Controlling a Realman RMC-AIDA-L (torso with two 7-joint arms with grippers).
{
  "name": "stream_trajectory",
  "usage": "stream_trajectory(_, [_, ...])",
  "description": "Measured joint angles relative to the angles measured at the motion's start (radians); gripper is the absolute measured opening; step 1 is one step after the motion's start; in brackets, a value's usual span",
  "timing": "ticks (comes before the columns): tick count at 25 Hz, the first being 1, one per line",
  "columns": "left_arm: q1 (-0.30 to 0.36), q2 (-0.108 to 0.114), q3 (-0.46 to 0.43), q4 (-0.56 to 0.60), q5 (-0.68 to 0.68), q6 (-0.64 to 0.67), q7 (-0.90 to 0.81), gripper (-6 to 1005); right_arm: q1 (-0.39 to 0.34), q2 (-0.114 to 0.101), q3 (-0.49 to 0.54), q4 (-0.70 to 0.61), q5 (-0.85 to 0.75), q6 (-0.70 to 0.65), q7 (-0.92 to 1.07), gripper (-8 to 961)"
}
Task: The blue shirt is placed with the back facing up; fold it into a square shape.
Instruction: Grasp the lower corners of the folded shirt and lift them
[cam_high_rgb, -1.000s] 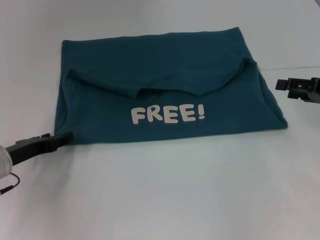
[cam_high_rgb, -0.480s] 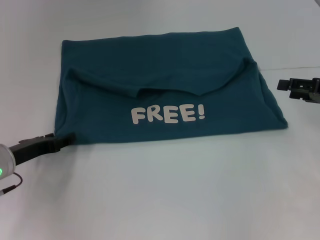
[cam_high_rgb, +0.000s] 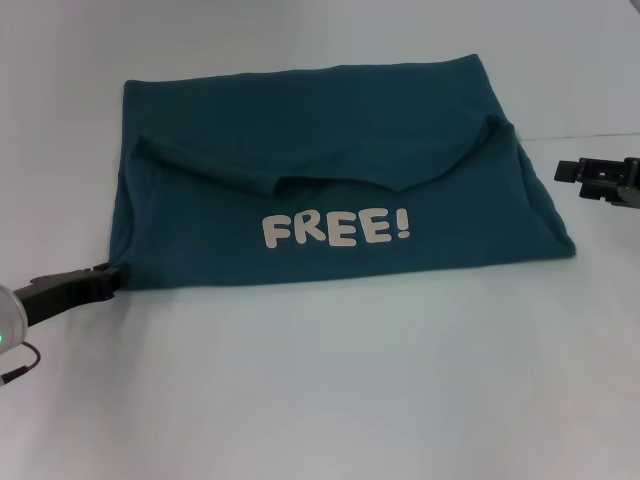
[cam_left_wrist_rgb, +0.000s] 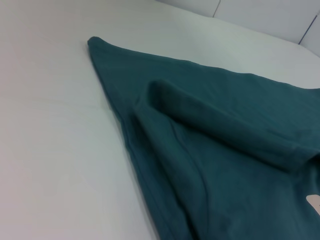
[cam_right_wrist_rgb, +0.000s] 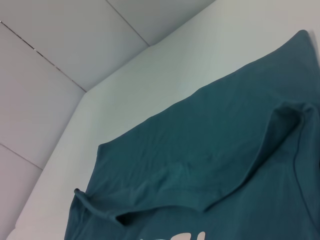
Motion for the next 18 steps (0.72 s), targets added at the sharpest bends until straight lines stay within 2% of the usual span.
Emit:
stream_trajectory(14, [-0.003, 0.0, 0.006, 0.0, 0.0, -0.001, -0.006, 33, -0.001, 0.001, -0.036, 0.001, -0.03, 0.05, 0.009, 713])
stream_trajectory(18, [0.001, 0.003, 0.006, 0.004, 0.0, 0.009, -0.018, 33, 0.005, 0.003, -0.04, 0.001, -0.099, 0.091, 0.036, 713])
